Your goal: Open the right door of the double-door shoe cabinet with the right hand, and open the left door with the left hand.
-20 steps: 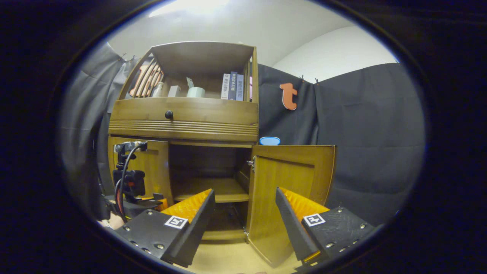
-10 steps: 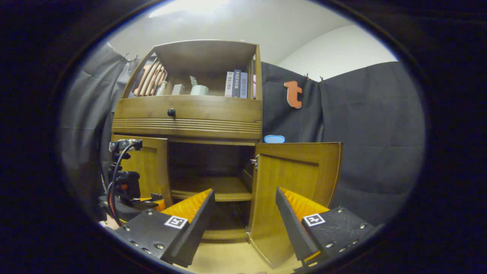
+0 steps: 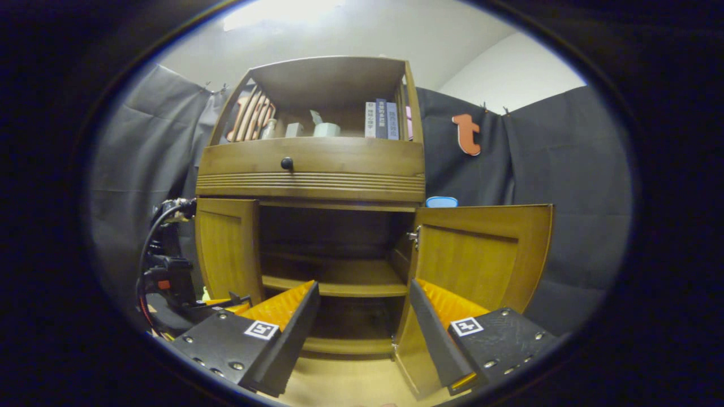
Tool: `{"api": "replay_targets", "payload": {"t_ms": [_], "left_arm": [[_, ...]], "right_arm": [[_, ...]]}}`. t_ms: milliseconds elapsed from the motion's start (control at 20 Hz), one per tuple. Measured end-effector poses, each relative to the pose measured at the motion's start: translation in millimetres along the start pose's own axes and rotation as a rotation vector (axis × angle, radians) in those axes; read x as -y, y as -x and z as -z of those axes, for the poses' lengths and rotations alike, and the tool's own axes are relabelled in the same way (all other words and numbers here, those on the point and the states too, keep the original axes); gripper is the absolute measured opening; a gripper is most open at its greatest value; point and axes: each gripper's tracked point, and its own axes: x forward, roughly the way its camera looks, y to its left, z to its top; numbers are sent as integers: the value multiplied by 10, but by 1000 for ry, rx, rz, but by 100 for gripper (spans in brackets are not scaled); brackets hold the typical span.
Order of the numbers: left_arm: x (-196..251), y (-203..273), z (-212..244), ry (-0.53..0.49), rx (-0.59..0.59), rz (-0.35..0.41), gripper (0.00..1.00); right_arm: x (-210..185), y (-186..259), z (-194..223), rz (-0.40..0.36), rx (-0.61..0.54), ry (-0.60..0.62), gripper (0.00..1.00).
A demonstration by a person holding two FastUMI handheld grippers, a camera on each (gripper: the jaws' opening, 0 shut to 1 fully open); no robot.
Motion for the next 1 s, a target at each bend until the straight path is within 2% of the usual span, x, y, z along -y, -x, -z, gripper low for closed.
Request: {"api": "replay_targets", "payload": {"t_ms": [150,200,350,450,500,550,600,650,700,750,800,1000], "left_arm": [[-104,184,16,9,3,-25,32],[-145,249,28,13,4,-34,29],[-244,402,54,24,0,-56,27],[-307,489,60,38,1,-74,22],[-338,535,70,46,-1,-84,23],[-368,590,72,47,-3,-94,22],[-396,613,75,41,-5,-104,18],[-429,634,75,38,-5,-115,16],[-479,685,75,38,-5,-126,16],[-538,735,77,41,-2,-138,11],[-595,786,96,44,0,-149,13],[-802,962,98,14,-4,-204,7]], "right_arm": [[-130,-16,42,-52,-11,-3,95],[-179,-19,67,-70,-15,-6,92],[-353,-69,106,-131,-28,-24,95],[-467,-96,130,-169,-34,-34,95],[-532,-99,149,-188,-38,-36,92],[-595,-120,155,-206,-42,-37,95],[-642,-133,167,-224,-44,-38,92],[-696,-159,168,-241,-48,-39,95],[-746,-172,191,-257,-52,-40,92],[-800,-182,215,-275,-58,-43,92],[-857,-183,247,-293,-65,-48,92],[-1093,-210,311,-362,-92,-75,95]]}}
